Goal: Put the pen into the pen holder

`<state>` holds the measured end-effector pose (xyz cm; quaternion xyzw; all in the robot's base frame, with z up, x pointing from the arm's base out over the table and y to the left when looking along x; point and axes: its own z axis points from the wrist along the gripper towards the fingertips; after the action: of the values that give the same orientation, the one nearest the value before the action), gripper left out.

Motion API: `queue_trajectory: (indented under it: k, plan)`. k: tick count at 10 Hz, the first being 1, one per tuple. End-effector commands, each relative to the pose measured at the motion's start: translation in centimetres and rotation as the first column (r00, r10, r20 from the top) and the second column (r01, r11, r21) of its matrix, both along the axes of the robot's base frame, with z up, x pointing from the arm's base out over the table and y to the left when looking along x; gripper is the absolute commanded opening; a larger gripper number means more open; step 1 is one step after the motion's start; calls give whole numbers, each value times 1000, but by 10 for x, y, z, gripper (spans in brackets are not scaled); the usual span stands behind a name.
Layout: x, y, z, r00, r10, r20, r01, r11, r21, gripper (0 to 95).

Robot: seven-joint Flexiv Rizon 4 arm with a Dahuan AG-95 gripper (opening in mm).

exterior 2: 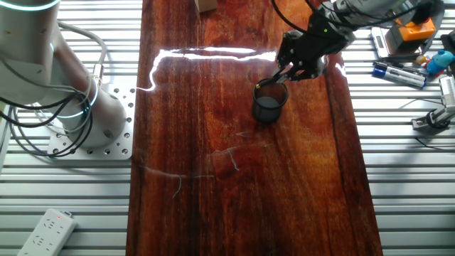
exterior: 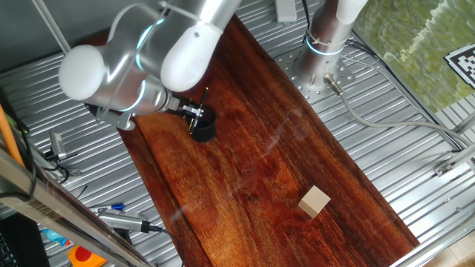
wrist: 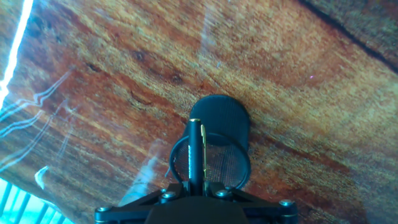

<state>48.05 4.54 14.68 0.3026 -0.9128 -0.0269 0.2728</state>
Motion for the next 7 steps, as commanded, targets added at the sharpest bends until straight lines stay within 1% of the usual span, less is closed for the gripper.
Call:
queue_trajectory:
  k: [1, 3, 7]
  plan:
    - [-2, 0, 0, 1000, 6, 8, -6, 1000, 2, 0]
    - [-3, -1, 1, 1000, 13, 0, -13, 1000, 7, 0]
    - [-8, -3, 4, 999, 24, -28, -23, 1000, 15, 0]
